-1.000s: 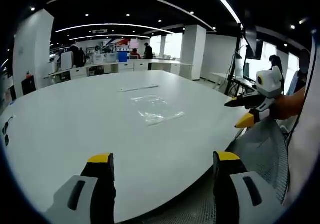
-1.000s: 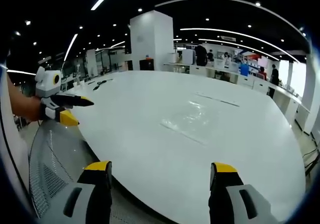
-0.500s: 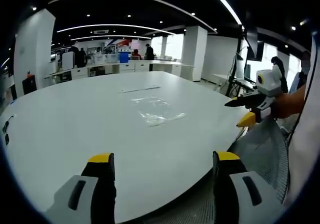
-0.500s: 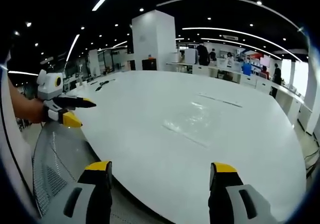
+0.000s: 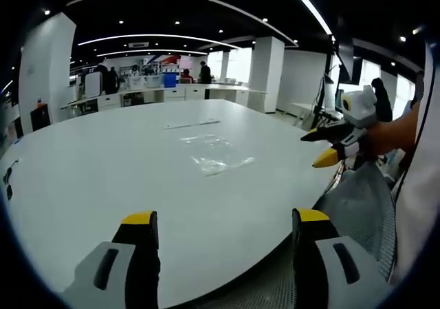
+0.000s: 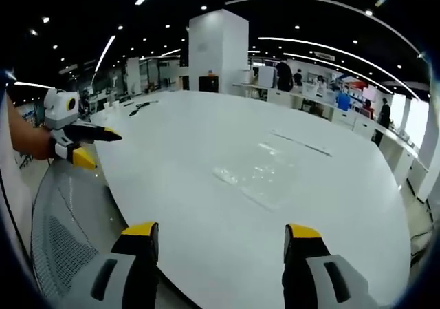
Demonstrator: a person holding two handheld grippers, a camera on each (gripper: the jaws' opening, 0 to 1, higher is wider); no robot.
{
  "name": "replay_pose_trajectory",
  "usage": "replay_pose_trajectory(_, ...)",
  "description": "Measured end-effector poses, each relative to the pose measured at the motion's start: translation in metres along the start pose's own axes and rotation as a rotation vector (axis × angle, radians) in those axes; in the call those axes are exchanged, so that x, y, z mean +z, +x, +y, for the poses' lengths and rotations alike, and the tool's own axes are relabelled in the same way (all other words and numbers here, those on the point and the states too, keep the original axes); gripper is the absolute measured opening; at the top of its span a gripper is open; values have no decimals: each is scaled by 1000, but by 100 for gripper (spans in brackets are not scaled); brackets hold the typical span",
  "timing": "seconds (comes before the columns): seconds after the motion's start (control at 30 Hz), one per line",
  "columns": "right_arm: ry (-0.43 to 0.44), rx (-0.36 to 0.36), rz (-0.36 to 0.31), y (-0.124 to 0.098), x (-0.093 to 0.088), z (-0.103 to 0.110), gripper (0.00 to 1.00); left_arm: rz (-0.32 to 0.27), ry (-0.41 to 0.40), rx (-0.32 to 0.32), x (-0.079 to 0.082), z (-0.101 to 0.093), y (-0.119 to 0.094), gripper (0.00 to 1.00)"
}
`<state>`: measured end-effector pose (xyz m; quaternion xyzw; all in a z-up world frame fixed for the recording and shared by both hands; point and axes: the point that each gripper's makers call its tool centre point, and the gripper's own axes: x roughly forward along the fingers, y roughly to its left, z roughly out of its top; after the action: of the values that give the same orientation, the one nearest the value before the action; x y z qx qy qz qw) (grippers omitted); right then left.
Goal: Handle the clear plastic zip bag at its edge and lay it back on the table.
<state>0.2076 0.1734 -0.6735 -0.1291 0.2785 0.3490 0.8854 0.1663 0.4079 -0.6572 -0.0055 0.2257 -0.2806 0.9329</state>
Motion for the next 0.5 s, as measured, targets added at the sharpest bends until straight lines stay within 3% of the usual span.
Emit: replay_pose_trajectory(0.5, -212, -5, 61, 39, 2, -35, 55, -17, -27, 7, 6, -1, -2, 79)
